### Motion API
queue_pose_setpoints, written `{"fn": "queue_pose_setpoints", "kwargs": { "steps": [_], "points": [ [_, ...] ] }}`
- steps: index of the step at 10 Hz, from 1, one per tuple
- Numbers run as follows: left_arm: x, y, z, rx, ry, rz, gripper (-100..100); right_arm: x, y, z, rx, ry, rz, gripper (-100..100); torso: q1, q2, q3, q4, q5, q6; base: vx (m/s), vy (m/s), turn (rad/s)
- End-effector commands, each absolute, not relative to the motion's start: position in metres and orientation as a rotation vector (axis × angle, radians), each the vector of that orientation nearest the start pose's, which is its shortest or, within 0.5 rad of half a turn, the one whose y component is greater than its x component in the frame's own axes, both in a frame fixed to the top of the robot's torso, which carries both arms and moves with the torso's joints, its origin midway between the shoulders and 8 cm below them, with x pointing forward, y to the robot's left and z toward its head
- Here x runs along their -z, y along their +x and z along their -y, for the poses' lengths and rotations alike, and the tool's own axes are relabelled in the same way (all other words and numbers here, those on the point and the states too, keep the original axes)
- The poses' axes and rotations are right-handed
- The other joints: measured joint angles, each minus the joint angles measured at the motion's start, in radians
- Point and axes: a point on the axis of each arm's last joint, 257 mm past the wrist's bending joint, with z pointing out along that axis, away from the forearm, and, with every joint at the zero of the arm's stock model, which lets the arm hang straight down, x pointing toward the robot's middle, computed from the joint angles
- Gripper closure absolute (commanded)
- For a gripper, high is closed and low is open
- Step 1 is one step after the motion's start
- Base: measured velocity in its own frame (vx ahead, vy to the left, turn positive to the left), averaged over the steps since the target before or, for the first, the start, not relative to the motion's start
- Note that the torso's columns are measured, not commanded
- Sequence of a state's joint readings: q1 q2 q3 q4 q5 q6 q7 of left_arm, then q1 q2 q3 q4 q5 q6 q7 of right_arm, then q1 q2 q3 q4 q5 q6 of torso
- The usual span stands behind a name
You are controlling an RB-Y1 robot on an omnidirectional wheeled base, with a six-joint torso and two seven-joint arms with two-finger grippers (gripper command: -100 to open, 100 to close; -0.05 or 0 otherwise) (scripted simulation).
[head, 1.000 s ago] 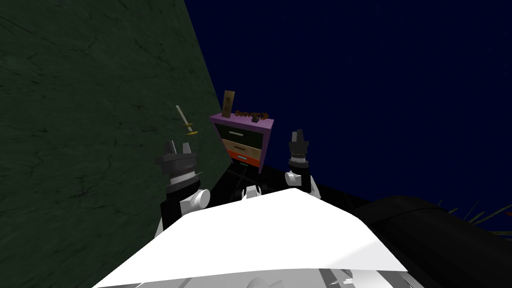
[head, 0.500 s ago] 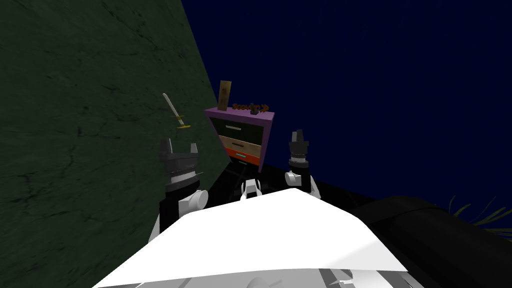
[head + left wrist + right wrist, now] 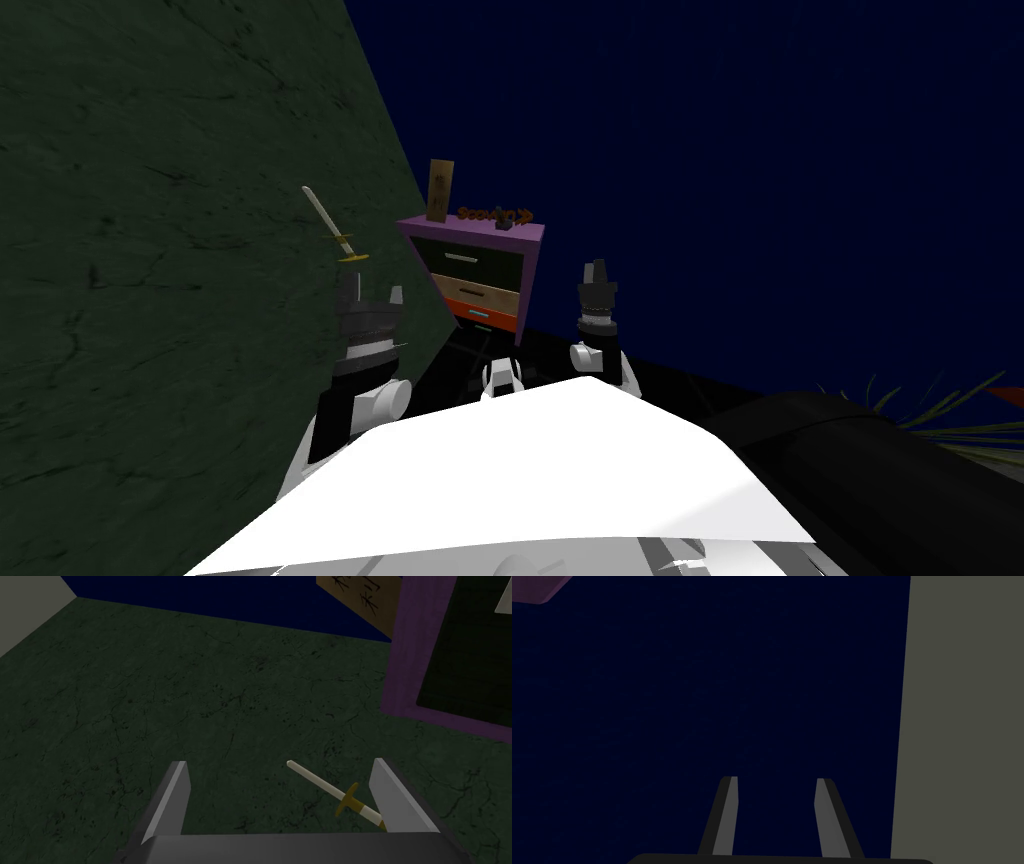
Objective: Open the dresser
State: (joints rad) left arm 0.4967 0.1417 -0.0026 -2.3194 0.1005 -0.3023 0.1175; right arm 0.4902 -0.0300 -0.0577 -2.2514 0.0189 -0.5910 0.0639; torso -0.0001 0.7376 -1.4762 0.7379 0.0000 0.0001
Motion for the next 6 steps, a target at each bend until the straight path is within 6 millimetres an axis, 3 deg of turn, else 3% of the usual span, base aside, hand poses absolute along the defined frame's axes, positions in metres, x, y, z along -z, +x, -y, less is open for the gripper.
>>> {"fn": "queue_pose_setpoints", "kwargs": {
  "steps": [1,6],
  "points": [
    [0.006,0.379,-0.272,1.434,-0.833,-0.808,-100,-0.033,0.332,0.289,-1.195,0.534,-0.610,0,0.000,0.000,0.000,0.000,0.000,0.000,0.039,0.015,-0.106],
    [0.021,0.397,-0.267,1.419,-0.894,-0.900,-100,-0.033,0.332,0.289,-1.195,0.534,-0.610,0,0.000,0.001,0.000,0.000,0.000,0.000,0.042,0.012,-0.111]
  ]
}}
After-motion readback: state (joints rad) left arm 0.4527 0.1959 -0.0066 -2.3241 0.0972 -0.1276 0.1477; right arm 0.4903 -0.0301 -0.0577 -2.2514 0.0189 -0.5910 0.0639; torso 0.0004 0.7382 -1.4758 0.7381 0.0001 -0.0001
